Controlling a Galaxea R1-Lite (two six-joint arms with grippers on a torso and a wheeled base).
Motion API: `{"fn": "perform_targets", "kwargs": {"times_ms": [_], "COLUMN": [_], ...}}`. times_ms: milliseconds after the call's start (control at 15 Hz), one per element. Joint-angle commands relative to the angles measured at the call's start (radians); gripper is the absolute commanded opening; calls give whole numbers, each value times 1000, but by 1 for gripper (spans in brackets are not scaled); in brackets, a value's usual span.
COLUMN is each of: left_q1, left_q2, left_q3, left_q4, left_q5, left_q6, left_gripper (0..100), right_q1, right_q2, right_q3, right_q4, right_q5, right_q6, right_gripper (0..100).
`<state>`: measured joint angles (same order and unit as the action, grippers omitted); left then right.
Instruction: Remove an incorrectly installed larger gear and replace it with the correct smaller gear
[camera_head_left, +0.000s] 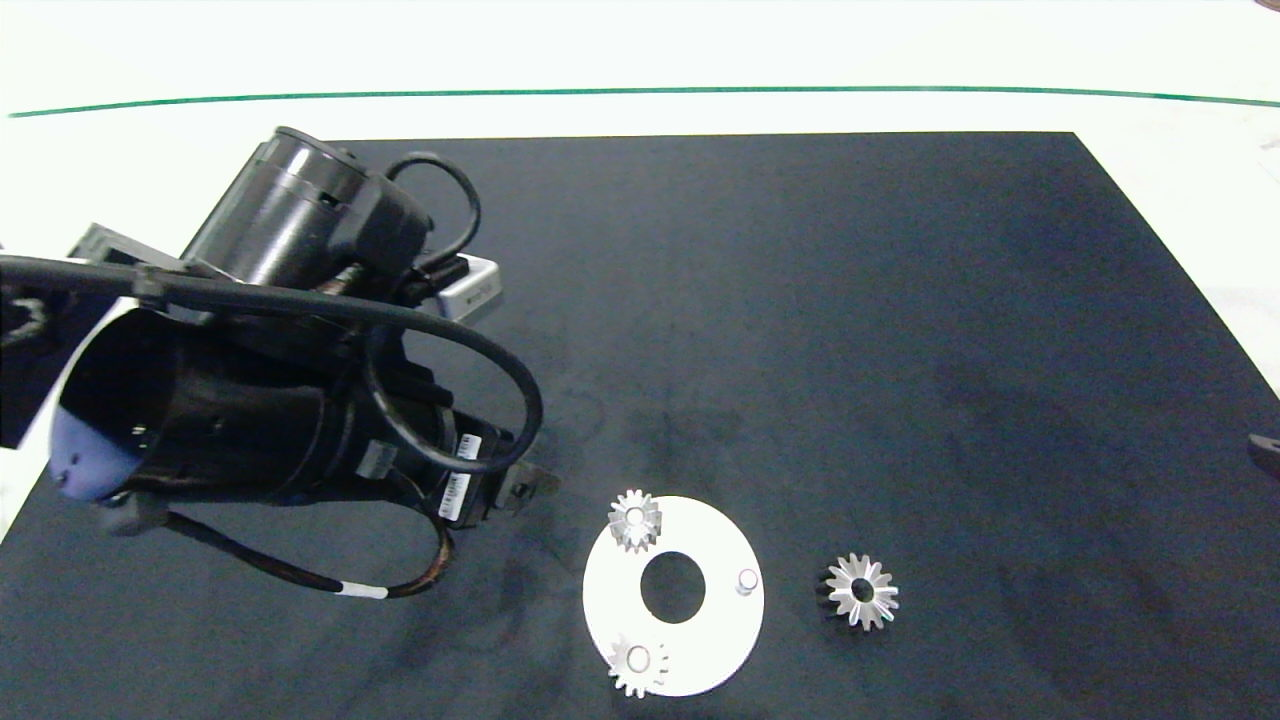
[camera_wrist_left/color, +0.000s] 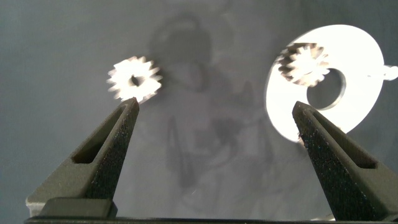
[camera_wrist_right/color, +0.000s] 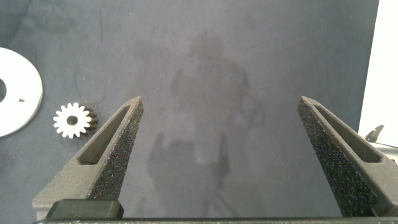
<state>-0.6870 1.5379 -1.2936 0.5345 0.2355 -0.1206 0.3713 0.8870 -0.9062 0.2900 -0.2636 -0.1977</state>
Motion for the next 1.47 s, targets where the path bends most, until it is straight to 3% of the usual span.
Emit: {"fn": "perform_targets", "kwargs": {"times_ms": [67,133,200,667,933,1200,1467], "left_q1": [-22,-20,-11,152,179,170,169], "left_q2": [94,94,94,116,119,126,165], "left_q3": [-42,-47,-53,-42,-27,-24,-26], "left_q4": [-2,-2,-2,-2,-1,-2,-22], "left_q5": [2,2,2,1,1,1,1], "left_q6": [10,18,59,153,144,95,88], "left_gripper": [100,100,100,100,100,100,100], "right_q1": [1,1,1,5,5,5,5], "right_q2": [-10,-10,-16,-16,-17,-14,-14], "right_q3": [-3,-3,-3,1,3,7,7], "right_q4": [1,1,1,1,1,1,1], "right_q5": [-2,-2,0,6,14,14,14], "right_q6": [-2,-2,-2,-5,-8,-8,-8], "right_gripper": [100,100,100,100,100,100,100]}}
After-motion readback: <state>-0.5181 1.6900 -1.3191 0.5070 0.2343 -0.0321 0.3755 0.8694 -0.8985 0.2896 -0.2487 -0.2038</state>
